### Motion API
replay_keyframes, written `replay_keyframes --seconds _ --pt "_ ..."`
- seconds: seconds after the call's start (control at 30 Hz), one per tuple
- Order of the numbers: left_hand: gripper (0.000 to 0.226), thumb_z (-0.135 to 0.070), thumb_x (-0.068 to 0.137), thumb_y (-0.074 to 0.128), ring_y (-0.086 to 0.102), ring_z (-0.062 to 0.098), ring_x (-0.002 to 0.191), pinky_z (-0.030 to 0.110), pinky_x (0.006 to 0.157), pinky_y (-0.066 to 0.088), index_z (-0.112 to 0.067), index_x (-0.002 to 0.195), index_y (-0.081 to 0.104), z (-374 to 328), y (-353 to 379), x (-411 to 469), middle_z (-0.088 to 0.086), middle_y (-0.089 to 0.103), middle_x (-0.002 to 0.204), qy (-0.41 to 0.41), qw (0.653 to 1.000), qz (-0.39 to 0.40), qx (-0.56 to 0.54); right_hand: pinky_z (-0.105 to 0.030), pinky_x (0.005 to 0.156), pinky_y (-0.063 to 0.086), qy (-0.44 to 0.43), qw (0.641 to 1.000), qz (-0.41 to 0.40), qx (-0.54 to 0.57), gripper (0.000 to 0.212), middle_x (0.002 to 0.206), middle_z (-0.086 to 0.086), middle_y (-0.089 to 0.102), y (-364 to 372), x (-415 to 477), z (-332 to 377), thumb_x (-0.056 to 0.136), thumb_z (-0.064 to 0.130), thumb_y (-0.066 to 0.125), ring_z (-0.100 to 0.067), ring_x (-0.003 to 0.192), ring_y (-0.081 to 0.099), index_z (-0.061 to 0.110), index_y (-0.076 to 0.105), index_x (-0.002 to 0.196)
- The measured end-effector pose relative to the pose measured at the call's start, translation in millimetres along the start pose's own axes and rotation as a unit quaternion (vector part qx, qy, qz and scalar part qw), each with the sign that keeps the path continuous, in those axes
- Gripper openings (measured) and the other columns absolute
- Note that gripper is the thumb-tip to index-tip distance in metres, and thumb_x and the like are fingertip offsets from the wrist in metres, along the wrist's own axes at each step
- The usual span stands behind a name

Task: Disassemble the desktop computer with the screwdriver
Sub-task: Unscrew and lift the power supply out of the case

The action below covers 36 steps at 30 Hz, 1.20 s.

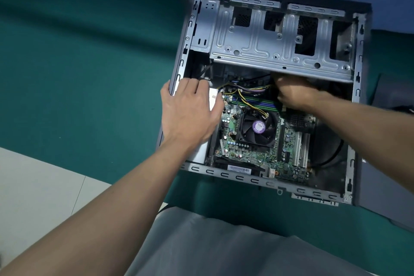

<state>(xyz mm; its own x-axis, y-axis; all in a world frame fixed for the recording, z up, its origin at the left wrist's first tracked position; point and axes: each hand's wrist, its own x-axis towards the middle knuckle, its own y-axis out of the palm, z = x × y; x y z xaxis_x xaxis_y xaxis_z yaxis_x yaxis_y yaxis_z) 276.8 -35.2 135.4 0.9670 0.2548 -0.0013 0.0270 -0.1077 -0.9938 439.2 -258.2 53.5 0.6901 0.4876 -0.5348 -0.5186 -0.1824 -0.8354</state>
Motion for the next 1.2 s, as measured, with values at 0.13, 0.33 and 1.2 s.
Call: replay_keyframes --seconds 0.13,0.33,1.2 --pt "0.039 -0.045 0.094 0.038 0.054 0.02 0.097 0.049 0.099 0.033 -0.015 0.095 0.062 -1 0 -1 0.001 0.062 0.093 0.002 1.0 -0.007 -0.004 -0.035 0.067 0.049 -0.004 0.999 -0.046 -0.018 0.035 0.089 -0.016 0.05 11 -7 10 0.085 -0.001 0.054 -0.027 0.073 0.048 -0.005 0.046 0.119" --pt "0.041 -0.046 0.095 0.036 0.055 0.02 0.099 0.049 0.1 0.032 -0.015 0.098 0.063 0 1 0 0.001 0.063 0.095 0.001 1.0 -0.001 -0.003 -0.037 0.098 0.044 0.009 1.0 0.012 -0.002 0.046 0.127 -0.022 0.05 -2 8 2 0.089 0.003 0.053 -0.035 0.111 0.053 0.003 0.039 0.133" --pt "0.039 -0.049 0.094 0.035 0.052 0.017 0.104 0.046 0.099 0.031 -0.02 0.097 0.061 1 6 -1 -0.002 0.063 0.097 -0.013 1.0 -0.018 0.001 -0.04 0.083 0.05 -0.011 0.999 0.032 -0.002 0.024 0.105 -0.015 0.058 -11 4 -1 0.09 0.008 0.048 -0.032 0.089 0.058 0.005 0.046 0.114"
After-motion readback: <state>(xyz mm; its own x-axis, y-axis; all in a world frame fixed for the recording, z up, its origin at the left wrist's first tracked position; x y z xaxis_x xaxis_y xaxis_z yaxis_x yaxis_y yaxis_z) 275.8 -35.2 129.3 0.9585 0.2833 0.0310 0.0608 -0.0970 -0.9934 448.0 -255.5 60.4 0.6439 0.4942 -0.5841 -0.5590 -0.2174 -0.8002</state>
